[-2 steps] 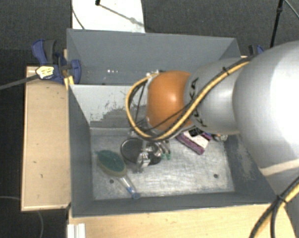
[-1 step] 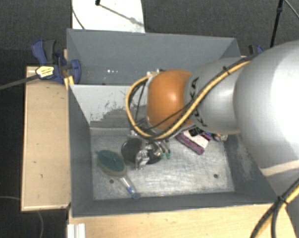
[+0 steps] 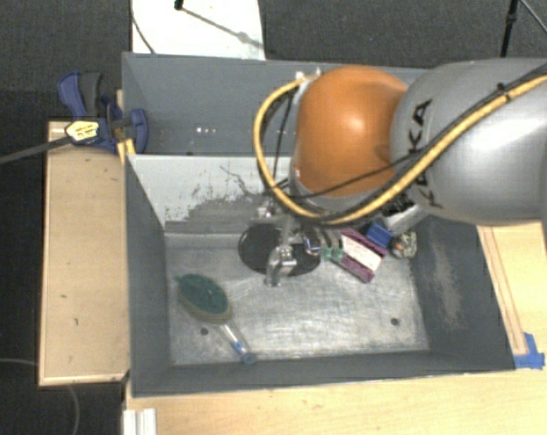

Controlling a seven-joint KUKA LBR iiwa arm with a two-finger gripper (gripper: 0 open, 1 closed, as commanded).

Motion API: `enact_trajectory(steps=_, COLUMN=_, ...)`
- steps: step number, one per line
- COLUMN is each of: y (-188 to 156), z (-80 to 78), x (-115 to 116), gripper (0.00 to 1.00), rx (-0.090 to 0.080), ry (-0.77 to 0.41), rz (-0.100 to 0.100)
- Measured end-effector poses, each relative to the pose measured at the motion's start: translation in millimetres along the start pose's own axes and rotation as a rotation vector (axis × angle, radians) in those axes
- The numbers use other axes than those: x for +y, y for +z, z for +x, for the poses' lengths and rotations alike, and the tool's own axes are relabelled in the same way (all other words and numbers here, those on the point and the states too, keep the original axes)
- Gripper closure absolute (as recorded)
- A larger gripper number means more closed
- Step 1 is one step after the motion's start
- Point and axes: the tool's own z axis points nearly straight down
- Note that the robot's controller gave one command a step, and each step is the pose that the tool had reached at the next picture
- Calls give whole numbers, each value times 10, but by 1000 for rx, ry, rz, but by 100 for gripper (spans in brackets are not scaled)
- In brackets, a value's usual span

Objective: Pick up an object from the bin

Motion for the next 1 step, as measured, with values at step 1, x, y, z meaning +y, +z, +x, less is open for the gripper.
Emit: enact_trajectory(steps=1, y=25, z=-209, x=14, gripper=100, rx=4, ry=-48, rz=1)
